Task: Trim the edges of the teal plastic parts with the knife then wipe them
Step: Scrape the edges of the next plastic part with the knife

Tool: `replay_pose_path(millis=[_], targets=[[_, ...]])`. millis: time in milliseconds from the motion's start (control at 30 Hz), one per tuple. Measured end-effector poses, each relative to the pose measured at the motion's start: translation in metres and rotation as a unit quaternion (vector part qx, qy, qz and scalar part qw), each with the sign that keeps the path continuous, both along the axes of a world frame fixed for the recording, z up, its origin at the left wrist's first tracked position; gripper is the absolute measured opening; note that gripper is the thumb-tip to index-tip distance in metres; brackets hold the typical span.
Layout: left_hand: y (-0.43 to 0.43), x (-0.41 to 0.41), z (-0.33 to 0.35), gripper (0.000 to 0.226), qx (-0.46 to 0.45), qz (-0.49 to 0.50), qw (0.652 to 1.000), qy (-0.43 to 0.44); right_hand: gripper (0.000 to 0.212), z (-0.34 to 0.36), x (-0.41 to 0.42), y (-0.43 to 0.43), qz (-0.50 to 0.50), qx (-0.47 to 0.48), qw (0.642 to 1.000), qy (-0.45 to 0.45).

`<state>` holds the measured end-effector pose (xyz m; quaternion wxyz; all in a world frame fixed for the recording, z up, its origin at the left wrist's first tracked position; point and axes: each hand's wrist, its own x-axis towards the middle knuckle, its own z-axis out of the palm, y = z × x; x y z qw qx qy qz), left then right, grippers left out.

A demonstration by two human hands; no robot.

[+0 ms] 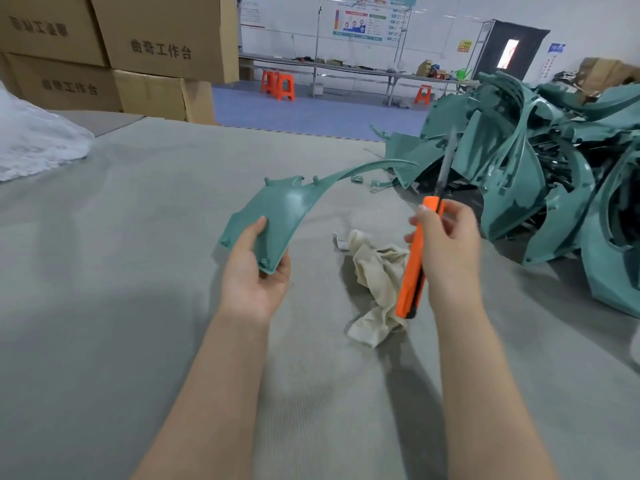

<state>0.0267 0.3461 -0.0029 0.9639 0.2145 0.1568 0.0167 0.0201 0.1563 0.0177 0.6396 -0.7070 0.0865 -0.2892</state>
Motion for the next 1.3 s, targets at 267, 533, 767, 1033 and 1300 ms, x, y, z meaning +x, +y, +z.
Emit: replay_pose_path(millis=[267, 533, 767, 1033, 1300], targets=[[0.022, 0.005, -0.006, 0.005, 0.103, 0.013, 0.995, 0.0, 0.007, -0.027, 0.008, 0.005, -0.016, -0.024, 0.999, 0.041], [0.027, 0.001, -0.007, 0.005, 0.144, -0.003, 0.989, -0.03, 0.025, -0.03, 0.008, 0.005, -0.032, -0.055, 0.997, 0.044], [0.024, -0.002, -0.004, 0.006, 0.147, -0.001, 0.988, -0.038, 0.023, -0.032, 0.006, 0.006, -0.027, -0.072, 0.997, 0.024], [0.021, -0.002, -0.004, 0.006, 0.15, -0.001, 0.988, -0.046, 0.022, -0.03, 0.004, 0.015, 0.001, -0.07, 0.998, 0.003], [0.018, -0.003, -0.004, 0.008, 0.155, 0.005, 0.987, -0.031, 0.018, -0.031, 0.001, 0.033, 0.047, -0.112, 0.993, -0.004]])
